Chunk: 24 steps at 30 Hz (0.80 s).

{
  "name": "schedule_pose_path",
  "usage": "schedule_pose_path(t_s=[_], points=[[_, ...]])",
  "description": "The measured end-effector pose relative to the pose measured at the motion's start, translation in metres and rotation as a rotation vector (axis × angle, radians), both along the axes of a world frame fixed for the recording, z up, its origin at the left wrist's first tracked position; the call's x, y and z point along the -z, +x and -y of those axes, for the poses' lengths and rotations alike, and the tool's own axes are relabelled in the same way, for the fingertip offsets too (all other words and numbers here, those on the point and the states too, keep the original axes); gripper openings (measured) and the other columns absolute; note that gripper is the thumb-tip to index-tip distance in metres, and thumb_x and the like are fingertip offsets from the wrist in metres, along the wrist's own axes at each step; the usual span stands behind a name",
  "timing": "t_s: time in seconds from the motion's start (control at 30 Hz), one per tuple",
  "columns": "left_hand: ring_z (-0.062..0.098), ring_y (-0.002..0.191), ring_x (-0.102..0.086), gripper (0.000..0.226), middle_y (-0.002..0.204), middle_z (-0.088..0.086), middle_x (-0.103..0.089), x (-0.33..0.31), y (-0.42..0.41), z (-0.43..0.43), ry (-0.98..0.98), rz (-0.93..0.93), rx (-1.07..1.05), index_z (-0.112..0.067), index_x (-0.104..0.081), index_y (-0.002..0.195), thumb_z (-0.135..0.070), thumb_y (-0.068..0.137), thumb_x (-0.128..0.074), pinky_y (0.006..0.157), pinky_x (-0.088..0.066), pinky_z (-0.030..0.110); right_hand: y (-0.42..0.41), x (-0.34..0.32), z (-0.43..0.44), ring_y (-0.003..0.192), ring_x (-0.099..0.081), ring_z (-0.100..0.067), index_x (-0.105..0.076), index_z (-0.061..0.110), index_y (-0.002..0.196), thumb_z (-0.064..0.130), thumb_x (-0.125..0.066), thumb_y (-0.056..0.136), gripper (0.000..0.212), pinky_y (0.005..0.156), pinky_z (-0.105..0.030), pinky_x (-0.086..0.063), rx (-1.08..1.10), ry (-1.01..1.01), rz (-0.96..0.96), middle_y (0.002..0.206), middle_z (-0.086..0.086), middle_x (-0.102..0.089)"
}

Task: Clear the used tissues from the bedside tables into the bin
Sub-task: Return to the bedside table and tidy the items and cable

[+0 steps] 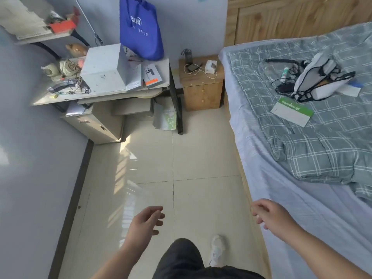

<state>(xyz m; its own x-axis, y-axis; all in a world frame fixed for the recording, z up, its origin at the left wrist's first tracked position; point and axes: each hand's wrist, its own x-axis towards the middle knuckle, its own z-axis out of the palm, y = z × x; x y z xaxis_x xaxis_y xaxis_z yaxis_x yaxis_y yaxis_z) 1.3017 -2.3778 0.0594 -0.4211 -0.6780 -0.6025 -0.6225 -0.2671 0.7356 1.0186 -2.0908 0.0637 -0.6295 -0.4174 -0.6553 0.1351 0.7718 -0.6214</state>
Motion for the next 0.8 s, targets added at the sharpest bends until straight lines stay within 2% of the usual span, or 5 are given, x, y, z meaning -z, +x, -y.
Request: schedule_pose_path(t_s=[0.27,0.5,0.6,0.7,0.8], points=[[0.025,0.088,-0.076,0.019,0.093,-0.003,-0.083,0.033,-0.093,0.100,0.049,0.070,0.002,-0.024,-0.080,0.105,-0.015,0.105,-0.063,0.070,-0.059,0.038,-0.119,-0.014,0.141,0.069,-0.070,-0.006,-0.073,0.026,0.092,0.025,-0.059,0.099,0.016,0.066,-0.034,-0.053,-0.020,-0.080,-0.063,0.087,0.006,-0.075],[0.023,0.090,-0.076,0.019,0.095,0.001,-0.082,0.011,-0.244,0.229,0.037,0.006,0.115,-0.025,-0.079,0.105,-0.017,0.105,-0.062,0.071,-0.059,0.034,-0.202,-0.007,0.213,0.070,-0.070,-0.008,-0.074,0.029,0.091,0.028,-0.060,0.100,0.016,0.063,-0.027,-0.053,0.064,-0.022,-0.029,0.085,0.012,-0.075],[0.023,0.091,-0.075,0.019,0.098,0.004,-0.081,-0.009,-0.315,0.276,0.012,-0.008,0.183,-0.023,-0.078,0.107,-0.016,0.105,-0.061,0.072,-0.058,0.033,-0.234,-0.007,0.225,0.072,-0.070,-0.017,-0.075,0.020,0.095,0.022,-0.061,0.101,0.015,0.061,-0.030,-0.052,0.193,-0.017,0.032,0.090,-0.002,-0.077],[0.018,0.087,-0.074,0.018,0.097,0.002,-0.081,-0.022,-0.380,0.310,-0.021,-0.038,0.236,-0.023,-0.079,0.107,-0.016,0.104,-0.062,0.073,-0.058,0.033,-0.260,-0.004,0.233,0.065,-0.065,-0.025,-0.076,0.006,0.096,0.015,-0.065,0.100,0.014,0.057,-0.036,-0.049,0.378,-0.035,0.133,0.087,-0.018,-0.076],[0.015,0.085,-0.075,0.019,0.097,-0.001,-0.081,-0.025,-0.441,0.339,-0.046,-0.067,0.227,-0.026,-0.079,0.106,-0.018,0.104,-0.062,0.073,-0.059,0.034,-0.298,0.004,0.248,0.061,-0.060,-0.027,-0.073,-0.001,0.095,0.010,-0.067,0.099,0.013,0.052,-0.034,-0.043,0.503,-0.033,0.185,0.081,-0.021,-0.074]])
